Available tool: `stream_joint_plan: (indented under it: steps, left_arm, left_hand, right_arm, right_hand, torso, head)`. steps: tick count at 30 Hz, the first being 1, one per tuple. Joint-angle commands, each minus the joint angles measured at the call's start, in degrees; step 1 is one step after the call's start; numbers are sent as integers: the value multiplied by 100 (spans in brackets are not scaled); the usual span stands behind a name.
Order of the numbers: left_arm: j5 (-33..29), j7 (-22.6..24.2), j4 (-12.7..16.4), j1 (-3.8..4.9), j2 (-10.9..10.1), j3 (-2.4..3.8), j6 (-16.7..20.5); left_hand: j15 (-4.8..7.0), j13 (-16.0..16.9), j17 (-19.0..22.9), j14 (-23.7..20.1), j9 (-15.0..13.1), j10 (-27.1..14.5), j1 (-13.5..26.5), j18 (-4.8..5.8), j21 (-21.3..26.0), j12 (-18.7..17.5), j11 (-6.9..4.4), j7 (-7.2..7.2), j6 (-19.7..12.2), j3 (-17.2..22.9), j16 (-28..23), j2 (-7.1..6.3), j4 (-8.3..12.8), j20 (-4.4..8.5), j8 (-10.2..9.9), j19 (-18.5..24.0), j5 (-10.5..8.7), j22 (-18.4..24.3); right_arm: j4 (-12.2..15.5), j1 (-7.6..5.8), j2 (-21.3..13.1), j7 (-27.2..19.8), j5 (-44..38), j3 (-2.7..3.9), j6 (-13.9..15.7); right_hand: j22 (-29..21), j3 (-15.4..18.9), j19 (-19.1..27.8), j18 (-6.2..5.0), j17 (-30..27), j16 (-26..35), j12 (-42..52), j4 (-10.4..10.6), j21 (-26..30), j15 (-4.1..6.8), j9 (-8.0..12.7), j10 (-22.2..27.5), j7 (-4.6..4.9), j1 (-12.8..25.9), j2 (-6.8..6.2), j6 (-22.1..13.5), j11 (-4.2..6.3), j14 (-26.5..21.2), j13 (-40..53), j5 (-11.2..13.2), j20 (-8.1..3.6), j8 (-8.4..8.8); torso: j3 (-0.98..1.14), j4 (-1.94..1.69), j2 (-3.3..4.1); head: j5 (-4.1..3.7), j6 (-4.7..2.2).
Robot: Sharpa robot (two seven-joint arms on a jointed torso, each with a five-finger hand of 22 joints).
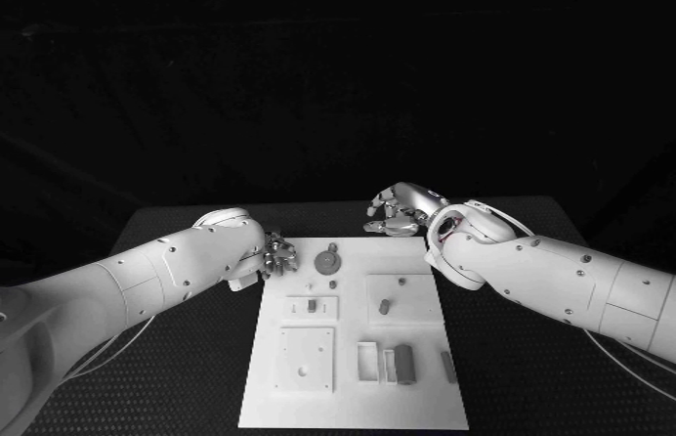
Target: Assemble the parts on the task board
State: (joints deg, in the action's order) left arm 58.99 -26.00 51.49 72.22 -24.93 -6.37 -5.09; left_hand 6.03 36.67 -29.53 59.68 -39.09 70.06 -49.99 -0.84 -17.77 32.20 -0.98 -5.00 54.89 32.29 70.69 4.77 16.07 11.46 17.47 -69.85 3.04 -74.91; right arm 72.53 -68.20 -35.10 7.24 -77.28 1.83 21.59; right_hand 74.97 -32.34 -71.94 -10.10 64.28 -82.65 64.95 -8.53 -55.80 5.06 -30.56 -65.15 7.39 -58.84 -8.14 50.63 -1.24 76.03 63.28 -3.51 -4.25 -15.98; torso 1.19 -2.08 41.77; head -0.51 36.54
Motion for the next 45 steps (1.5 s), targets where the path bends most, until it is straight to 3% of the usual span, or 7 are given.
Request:
stream_joint_plan:
  steps: [1, 15, 25, 32, 35, 40, 45]
  left_arm:
    - [-22, 31, 15, -11, -16, -3, 64]
    - [-334, 64, 275, -15, -225, 4, 296]
    - [-788, -102, 1030, -4, -719, 11, 318]
    - [-614, -280, 1573, 2, -997, 9, 295]
    - [-489, -384, 1782, 2, -1096, 6, 351]
    - [-326, -520, 2101, 0, -1264, 3, 398]
    - [-262, -548, 2237, -4, -1315, -6, 359]
  left_hand:
    - [7, -8, 9, 39, -1, 41, -46, -34, -28, 28, -9, 29, 641, 38, 39, -11, -10, -2, 19, -46, 9, -126]
    - [90, -6, 26, 186, -88, 200, -53, -32, -160, 151, -90, 109, 807, 22, 177, 14, -31, 74, 92, -194, 26, -140]
    - [178, 30, 11, 299, -191, 325, -25, -26, -347, 306, -168, 184, 951, -5, 341, 29, -14, 156, 157, -300, 49, -147]
    - [272, 65, -17, 403, -357, 437, 49, -17, -585, 471, -248, 264, 1080, 3, 502, -40, -22, 246, 257, -387, 456, -147]
    - [311, 66, -14, 454, -429, 483, 57, -12, -688, 527, -277, 293, 1117, 34, 544, -67, -7, 283, 311, -419, 868, -143]
    - [340, 62, -9, 516, -478, 535, 75, -12, -763, 566, -304, 320, 1157, 38, 574, -86, -2, 312, 357, -454, 967, -141]
    - [362, 63, -33, 573, -535, 605, 61, -11, -875, 625, -340, 360, 1221, 53, 643, -189, 12, 346, 422, -484, 1199, -144]
  right_arm:
    - [-1, 1, -5, -27, -4, 2, -52]
    - [-11, 1, -25, -26, -4, 2, -50]
    - [-26, 1, -72, -20, 2, 2, -56]
    - [-38, 1, -73, -18, 7, 2, -70]
    - [-39, 1, -74, -17, 7, 2, -83]
    - [-41, 1, -82, -19, 7, 2, -88]
    - [-17, 1, -87, -19, 7, 2, -98]
  right_hand:
    - [92, 29, 4, -490, -2, 36, -31, 3, 34, -7, -6, 29, 35, 11, 44, 2, 3, -33, -6, -6, -44, 38]
    - [92, 31, 5, -490, -3, 38, -31, 4, 36, -6, -7, 30, 35, 14, 42, 3, 3, -34, -7, -7, -43, 38]
    - [92, 31, 6, -490, -8, 40, -31, 4, 36, -6, -7, 30, 34, 14, 41, 3, 3, -37, -7, -7, -43, 39]
    - [92, 32, 6, -490, -6, 40, -31, 5, 37, -6, -8, 31, 34, 15, 40, 4, 3, -36, -8, -7, -43, 39]
    - [92, 32, 6, -490, -8, 41, -31, 5, 37, -6, -8, 31, 34, 15, 39, 4, 3, -37, -8, -7, -43, 39]
    - [92, 31, 6, -490, -6, 40, -31, 2, 38, -6, -8, 31, 34, 11, 38, 4, 4, -36, -8, -7, -43, 40]
    - [93, 31, 6, -490, -1, 39, -31, 1, 38, -6, -9, 31, 34, 10, 38, 5, 4, -33, -8, -8, -43, 40]
  torso:
    - [0, 4, 2]
    - [1, -1, -5]
    - [7, -13, -8]
    - [5, -6, -3]
    - [-2, -6, -2]
    - [-1, -5, -3]
    - [0, -7, 0]
  head:
    - [1, 1]
    - [10, -11]
    - [31, -27]
    - [85, -25]
    - [83, -30]
    - [98, -28]
    - [104, -7]
